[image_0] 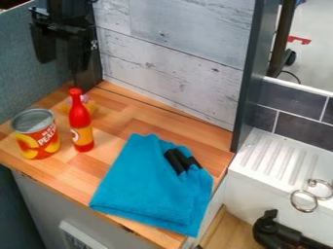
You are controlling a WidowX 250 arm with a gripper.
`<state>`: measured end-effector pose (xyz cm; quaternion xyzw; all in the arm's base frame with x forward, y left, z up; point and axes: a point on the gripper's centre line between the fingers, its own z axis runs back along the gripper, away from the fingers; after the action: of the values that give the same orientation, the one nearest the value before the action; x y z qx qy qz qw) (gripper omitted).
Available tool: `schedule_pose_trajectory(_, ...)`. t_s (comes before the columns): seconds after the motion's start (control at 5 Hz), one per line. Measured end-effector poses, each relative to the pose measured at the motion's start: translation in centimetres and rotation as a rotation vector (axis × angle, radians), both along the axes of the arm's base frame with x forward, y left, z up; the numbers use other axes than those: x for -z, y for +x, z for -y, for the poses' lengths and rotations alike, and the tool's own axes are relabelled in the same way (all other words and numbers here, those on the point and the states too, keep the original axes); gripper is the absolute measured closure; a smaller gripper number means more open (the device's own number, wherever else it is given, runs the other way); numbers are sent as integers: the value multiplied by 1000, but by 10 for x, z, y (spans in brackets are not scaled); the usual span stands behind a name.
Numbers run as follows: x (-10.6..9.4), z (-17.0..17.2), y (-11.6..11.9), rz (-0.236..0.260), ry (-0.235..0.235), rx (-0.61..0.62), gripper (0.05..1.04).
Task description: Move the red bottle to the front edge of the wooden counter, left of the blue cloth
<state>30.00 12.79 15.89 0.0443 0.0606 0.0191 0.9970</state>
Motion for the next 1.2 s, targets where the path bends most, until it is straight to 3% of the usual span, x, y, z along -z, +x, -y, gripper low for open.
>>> schedule_pose_trajectory(0.2, 29, -1, 5, -73, -34, 26, 83)
schedule_pose_trajectory(0.4, 28, 2, 10, -55, -64, 51, 83)
schedule_pose_trajectory(1.2, 67, -10, 15, -177, -61, -12, 83)
